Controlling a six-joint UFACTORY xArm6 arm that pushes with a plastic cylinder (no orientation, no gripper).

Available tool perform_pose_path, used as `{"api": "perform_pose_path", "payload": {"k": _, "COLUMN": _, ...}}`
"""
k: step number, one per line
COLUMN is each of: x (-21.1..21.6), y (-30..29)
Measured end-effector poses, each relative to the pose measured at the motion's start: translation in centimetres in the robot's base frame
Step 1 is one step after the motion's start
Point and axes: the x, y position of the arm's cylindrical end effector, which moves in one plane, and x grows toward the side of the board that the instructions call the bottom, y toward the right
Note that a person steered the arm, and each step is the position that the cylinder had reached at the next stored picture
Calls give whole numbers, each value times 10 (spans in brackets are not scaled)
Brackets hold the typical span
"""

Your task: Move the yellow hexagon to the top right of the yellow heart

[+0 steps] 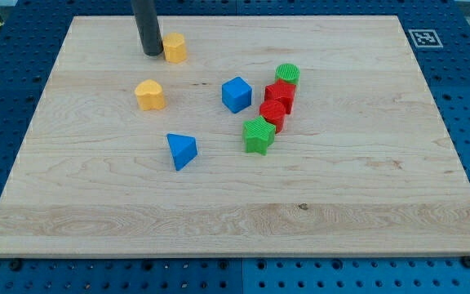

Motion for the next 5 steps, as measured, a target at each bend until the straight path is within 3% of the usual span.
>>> {"api": "perform_pose_path", "payload": {"k": 2, "x": -41, "y": 21}}
{"api": "perform_pose_path", "payload": {"k": 3, "x": -9, "y": 52}}
{"api": "perform_pose_path", "payload": {"k": 5, "x": 3, "y": 46}}
